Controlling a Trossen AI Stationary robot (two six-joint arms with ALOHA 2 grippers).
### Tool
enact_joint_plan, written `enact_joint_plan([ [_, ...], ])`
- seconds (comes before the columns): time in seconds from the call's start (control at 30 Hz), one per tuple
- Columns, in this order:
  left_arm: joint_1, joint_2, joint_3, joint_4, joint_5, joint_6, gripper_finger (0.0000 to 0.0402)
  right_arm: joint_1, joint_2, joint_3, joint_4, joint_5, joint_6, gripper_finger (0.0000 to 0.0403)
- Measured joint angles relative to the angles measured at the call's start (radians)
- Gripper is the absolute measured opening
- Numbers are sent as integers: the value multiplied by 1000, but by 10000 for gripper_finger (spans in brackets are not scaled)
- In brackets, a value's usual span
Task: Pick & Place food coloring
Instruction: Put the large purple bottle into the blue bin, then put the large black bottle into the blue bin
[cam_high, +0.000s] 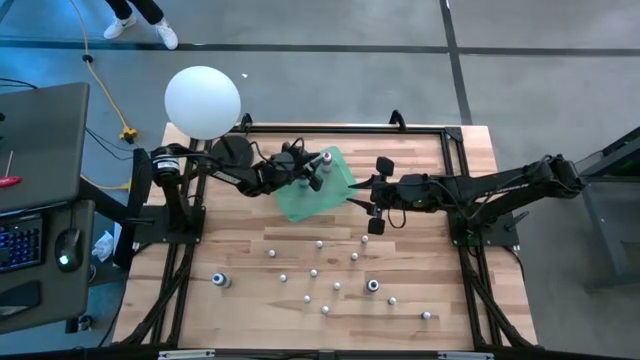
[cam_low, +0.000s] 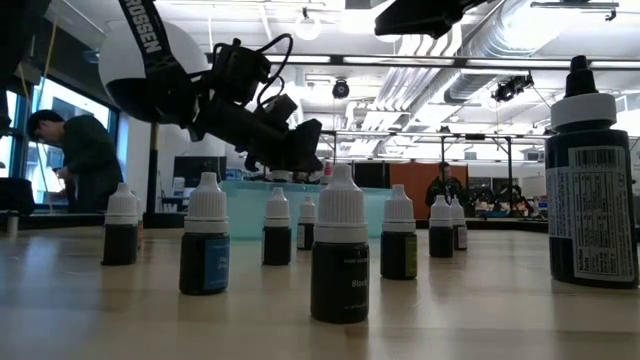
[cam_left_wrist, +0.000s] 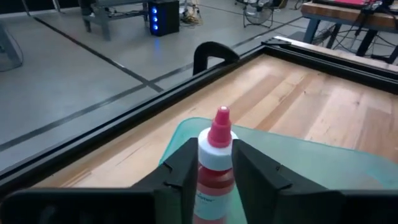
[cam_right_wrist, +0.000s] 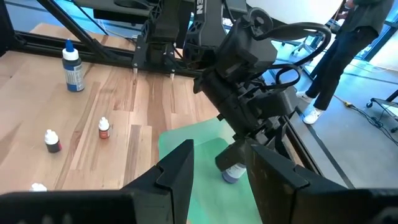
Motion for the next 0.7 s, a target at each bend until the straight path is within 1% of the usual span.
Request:
enact_joint_plan([
  [0.1, 0, -5, 0, 8, 2, 1, 117, 0, 0, 0, 0, 0, 0, 136],
  [0.17, 0, -33, -1, 5, -2, 4, 121, 0, 0, 0, -1, -5, -3, 136],
  [0.27, -1, -108, -1, -8, -3, 42, 122, 2, 0, 0, -2, -41, -22, 136],
  [0.33, -8, -186, -1, -55, -2, 50, 122, 13, 0, 0, -9, -81, -24, 136],
  [0.4, -18, -279, 0, -139, 5, 50, 122, 34, -1, 0, -42, -134, -11, 136],
  [0.5, -47, -421, 0, -313, 57, 50, 122, 79, -1, 0, -140, -219, 50, 136],
  [0.6, -82, -549, 0, -505, 150, 39, 122, 137, -1, 0, -253, -272, 140, 136],
  [0.7, -124, -639, 0, -670, 273, 10, 122, 204, 21, 0, -312, -270, 233, 136],
])
